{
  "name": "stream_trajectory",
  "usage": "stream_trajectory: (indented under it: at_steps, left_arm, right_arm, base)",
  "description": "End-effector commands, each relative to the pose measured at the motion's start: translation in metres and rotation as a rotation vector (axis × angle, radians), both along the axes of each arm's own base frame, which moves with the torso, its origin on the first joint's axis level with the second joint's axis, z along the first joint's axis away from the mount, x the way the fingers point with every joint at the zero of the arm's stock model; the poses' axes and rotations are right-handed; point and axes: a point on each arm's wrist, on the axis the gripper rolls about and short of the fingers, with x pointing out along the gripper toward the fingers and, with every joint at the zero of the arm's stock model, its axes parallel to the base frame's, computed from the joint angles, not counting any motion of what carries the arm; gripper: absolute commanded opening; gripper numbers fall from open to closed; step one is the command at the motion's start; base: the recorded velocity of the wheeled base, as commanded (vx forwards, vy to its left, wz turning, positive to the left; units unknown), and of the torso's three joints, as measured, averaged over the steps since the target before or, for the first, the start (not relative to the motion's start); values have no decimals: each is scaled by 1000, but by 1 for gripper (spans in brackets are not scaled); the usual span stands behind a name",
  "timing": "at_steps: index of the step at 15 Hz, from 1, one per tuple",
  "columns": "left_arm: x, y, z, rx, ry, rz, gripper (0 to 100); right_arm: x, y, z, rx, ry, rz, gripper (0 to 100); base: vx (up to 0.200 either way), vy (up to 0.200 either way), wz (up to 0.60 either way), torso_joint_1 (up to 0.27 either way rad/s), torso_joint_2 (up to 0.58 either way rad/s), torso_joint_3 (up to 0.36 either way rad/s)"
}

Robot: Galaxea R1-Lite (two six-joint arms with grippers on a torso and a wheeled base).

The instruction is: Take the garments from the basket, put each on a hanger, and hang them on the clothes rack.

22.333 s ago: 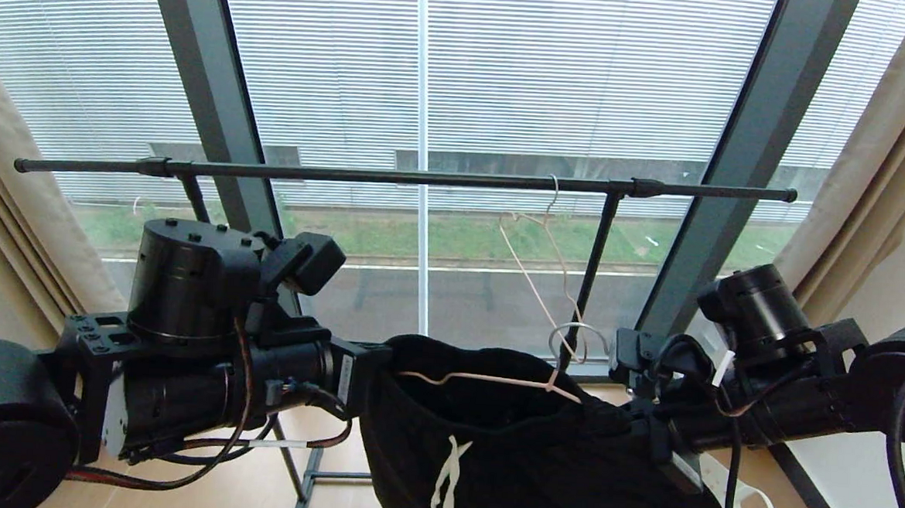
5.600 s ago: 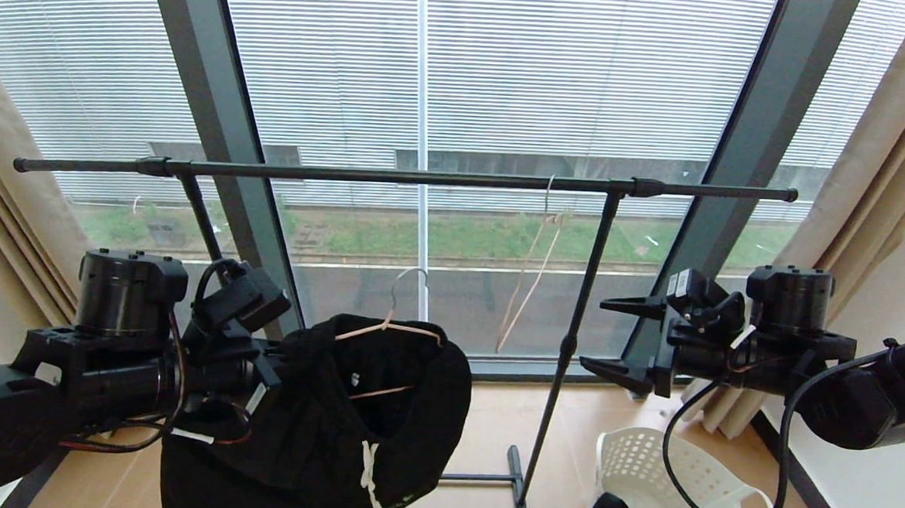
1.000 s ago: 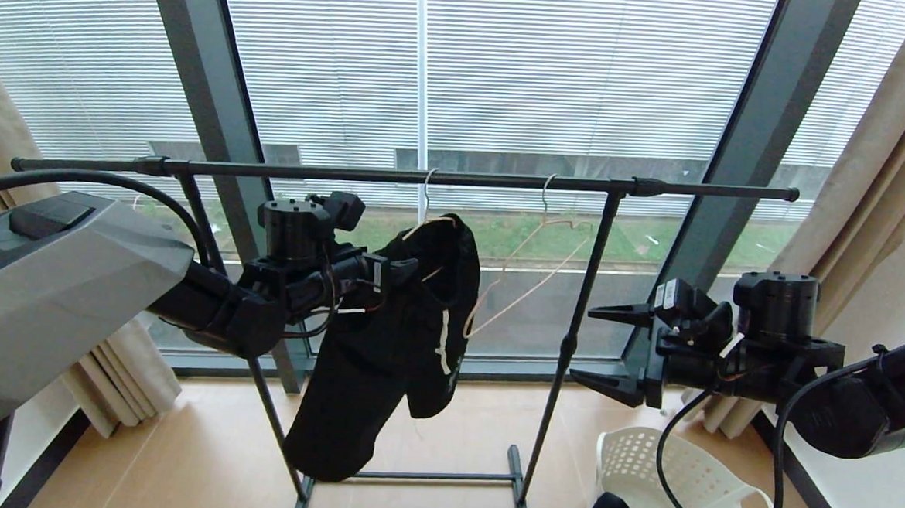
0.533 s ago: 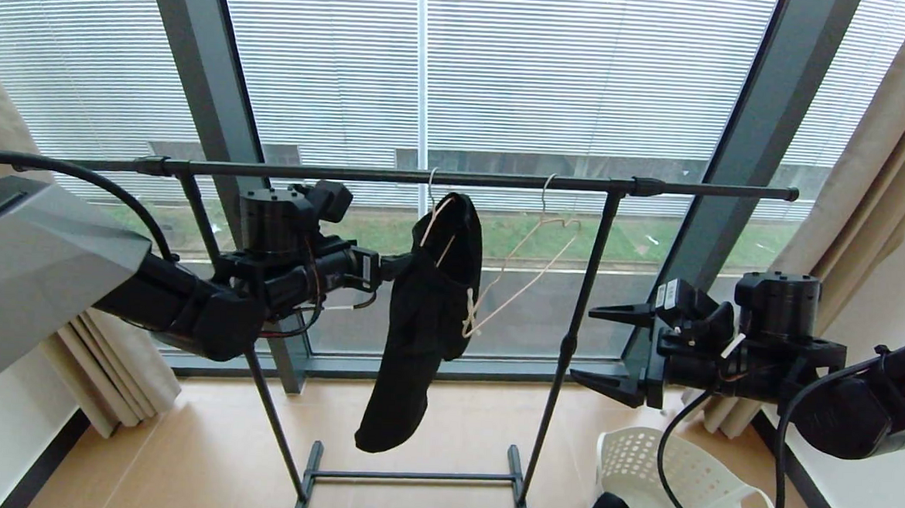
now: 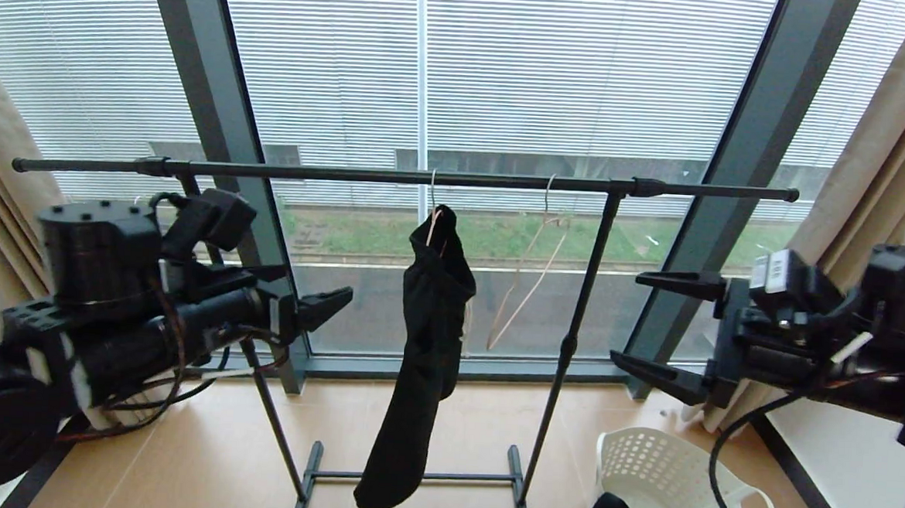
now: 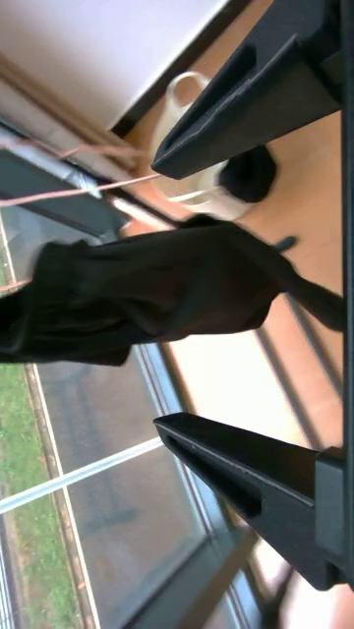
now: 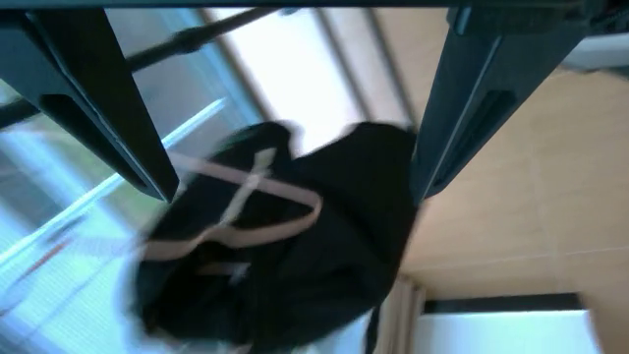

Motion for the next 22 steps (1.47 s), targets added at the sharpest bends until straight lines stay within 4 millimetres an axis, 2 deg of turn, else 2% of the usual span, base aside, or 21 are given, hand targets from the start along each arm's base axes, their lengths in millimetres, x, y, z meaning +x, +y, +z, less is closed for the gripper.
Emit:
stream_trajectory:
  at_steps: [1,3,5,6,9,10,11,13,15,17,21,22]
  left_arm:
    - [-68,21,9,31,-83,-9,100]
    - [-88,27,-1,48,-72,-12,100]
    - [-114,35,-15,56,-52,-15,100]
    - [-120,37,-20,63,-40,-15,100]
    - [-132,40,-29,69,-26,-16,100]
    - [-137,42,-31,70,-31,-16,100]
    - [-150,46,-35,73,-50,-16,100]
    - [-165,52,-44,85,-51,27,100]
    - [-171,55,-45,91,-53,89,100]
    - [-186,60,-49,101,-33,106,100]
    - [-209,70,-57,137,-24,211,100]
    - [-223,75,-61,145,-48,275,100]
  right_arm:
    - [-75,-13,35,73,-103,-104,100]
    - [-94,-18,30,87,-86,-220,100]
    - [-127,-30,2,42,-54,-481,100]
    - [-142,-34,-6,38,-60,-536,100]
    - [-184,-42,-38,13,-26,-587,100]
    - [-193,-44,-42,3,-5,-589,100]
    - [-214,-48,-50,-13,33,-594,100]
    - [-238,-52,-61,-27,59,-600,100]
    - [-243,-53,-75,-26,109,-624,100]
    - [-256,-55,-86,-4,145,-635,100]
    - [-264,-57,-86,77,81,-743,100]
    - [-269,-57,-87,113,17,-800,100]
  base:
    - [0,0,0,0,0,0]
    - [0,0,0,0,0,0]
    - [0,0,0,0,0,0]
    - [0,0,0,0,0,0]
    - [0,0,0,0,0,0]
    - [0,0,0,0,0,0]
    - [0,0,0,0,0,0]
    - [0,0,0,0,0,0]
    - [0,0,0,0,0,0]
    - [0,0,0,0,0,0]
    - [0,0,0,0,0,0]
    - [0,0,0,0,0,0]
